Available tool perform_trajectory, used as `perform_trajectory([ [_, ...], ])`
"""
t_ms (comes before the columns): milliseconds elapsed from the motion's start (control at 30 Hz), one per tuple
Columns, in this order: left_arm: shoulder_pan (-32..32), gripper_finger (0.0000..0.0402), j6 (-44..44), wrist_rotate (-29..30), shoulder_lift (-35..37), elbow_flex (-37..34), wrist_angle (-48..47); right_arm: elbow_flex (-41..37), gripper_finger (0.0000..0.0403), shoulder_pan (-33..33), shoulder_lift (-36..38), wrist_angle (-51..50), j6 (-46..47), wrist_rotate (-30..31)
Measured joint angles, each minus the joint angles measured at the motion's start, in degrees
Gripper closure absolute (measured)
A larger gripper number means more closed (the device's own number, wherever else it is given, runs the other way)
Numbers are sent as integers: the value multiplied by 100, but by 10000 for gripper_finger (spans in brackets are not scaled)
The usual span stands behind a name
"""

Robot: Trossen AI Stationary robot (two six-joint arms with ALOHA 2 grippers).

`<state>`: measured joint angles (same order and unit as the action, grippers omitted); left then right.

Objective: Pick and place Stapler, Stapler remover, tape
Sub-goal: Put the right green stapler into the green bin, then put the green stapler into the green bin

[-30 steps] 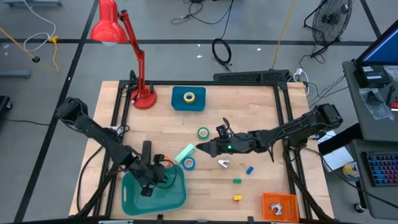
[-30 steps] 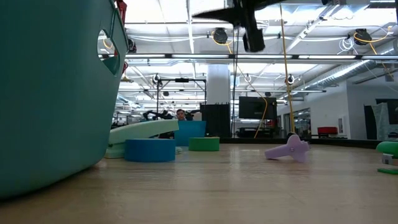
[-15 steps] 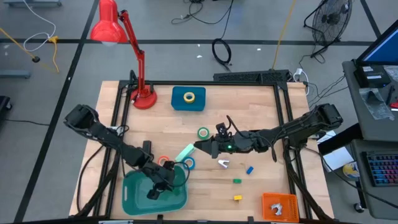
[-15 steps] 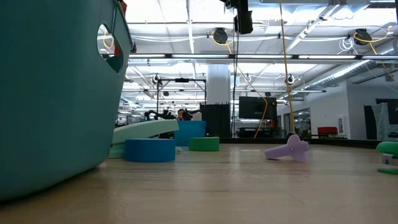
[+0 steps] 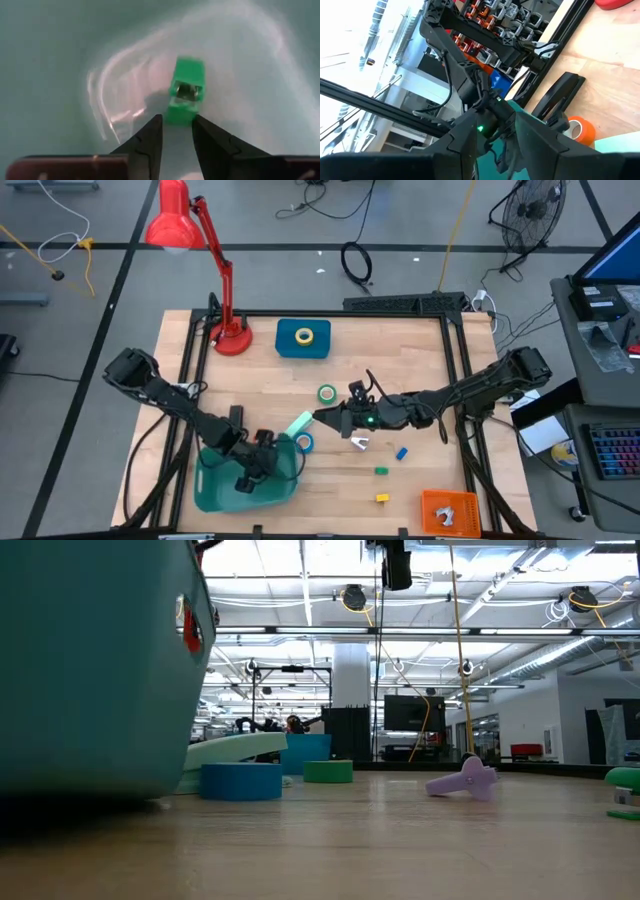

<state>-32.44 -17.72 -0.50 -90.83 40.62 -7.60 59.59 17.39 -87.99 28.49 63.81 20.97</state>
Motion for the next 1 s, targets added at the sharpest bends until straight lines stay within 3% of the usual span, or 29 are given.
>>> perform_trajectory([
  [267,-151,282,-137,148,52,11,-204,2,273,-2,0,-2,52,15],
  [533,-375,280,-485,999,550,133,-389,3,273,-2,0,-1,82,24],
  [1000,-339,280,-794,2130,1516,371,-1541,3,273,16,-2,-91,149,24],
])
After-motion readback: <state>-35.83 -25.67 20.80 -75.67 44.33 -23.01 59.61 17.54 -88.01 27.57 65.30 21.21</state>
